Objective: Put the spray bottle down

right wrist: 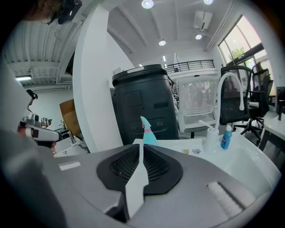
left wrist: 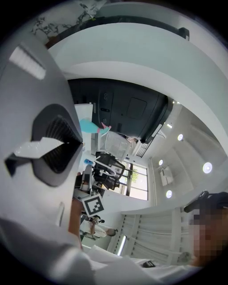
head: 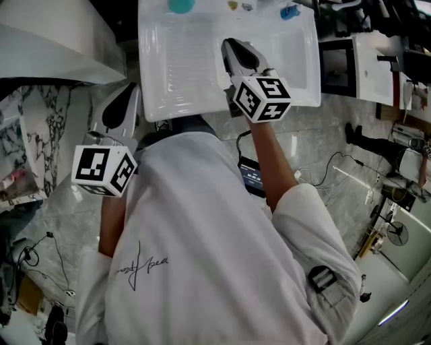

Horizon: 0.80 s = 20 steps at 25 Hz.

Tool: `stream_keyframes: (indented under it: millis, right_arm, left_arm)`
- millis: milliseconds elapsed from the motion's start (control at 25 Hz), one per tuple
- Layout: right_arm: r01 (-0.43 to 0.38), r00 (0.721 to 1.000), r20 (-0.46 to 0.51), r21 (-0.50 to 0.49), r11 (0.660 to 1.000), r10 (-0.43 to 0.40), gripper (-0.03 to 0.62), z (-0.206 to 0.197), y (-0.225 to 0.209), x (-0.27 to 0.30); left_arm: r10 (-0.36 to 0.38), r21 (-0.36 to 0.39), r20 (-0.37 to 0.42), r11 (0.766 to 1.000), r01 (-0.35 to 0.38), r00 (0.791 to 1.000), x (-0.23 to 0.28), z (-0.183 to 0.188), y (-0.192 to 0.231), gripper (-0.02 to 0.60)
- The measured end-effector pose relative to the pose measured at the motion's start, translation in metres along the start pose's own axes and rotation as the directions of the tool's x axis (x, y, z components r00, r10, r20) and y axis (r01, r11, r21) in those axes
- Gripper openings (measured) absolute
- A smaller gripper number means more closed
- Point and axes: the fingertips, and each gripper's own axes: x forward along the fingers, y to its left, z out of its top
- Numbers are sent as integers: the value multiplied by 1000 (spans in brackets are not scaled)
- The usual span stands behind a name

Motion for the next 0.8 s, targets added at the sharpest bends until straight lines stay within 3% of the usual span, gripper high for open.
stream_keyframes:
  millis: [800]
  right_arm:
    - [20, 1000, -6, 28, 999, -20, -5, -2, 33, -43]
  left_arm:
    - [2, 10, 16, 1000, -2, 1000, -14, -1, 20, 6]
